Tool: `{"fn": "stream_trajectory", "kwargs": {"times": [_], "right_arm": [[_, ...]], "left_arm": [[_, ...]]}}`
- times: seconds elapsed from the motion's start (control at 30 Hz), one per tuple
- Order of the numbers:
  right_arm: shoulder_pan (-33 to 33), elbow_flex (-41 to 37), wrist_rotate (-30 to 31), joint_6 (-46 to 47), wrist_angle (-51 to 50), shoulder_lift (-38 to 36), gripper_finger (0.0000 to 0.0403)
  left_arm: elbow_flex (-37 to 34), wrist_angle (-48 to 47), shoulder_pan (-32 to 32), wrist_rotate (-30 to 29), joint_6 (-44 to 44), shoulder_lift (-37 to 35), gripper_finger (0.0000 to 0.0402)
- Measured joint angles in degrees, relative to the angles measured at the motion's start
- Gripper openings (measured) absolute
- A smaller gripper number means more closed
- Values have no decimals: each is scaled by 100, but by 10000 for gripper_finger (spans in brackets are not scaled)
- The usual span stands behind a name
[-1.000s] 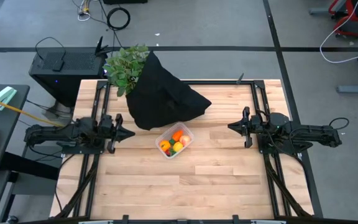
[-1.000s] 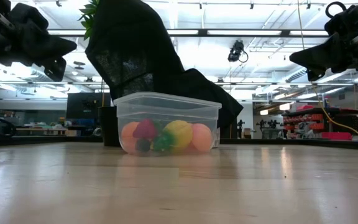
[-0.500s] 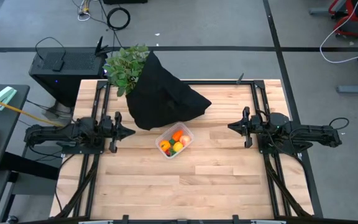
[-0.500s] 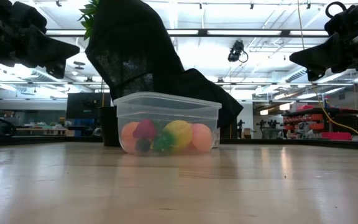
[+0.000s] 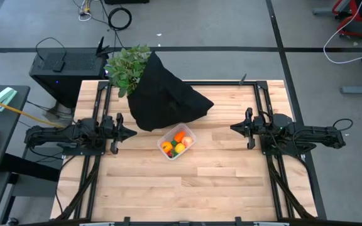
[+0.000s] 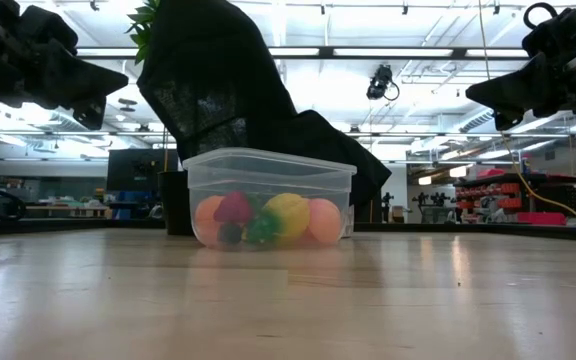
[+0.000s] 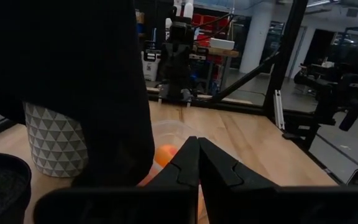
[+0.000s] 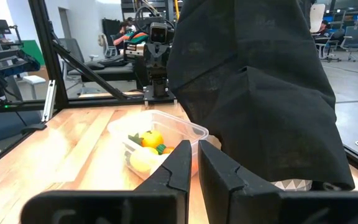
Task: Pick and placing Produce into tupperware
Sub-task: Return to Home Position
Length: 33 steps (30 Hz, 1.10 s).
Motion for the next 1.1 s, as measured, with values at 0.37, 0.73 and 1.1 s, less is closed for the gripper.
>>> {"fn": "stream_trajectory", "kwargs": {"times": [0.37, 0.73, 1.1], "right_arm": [[1, 0, 1, 0, -1, 2, 34], [0, 0, 0, 0, -2, 1, 34], [0, 0, 2, 0, -2, 2, 34]], "left_arm": [[-7, 208, 0, -2, -7, 0, 18], [-7, 270, 0, 0, -4, 0, 19], [-7, 286, 0, 0, -4, 0, 22]]}}
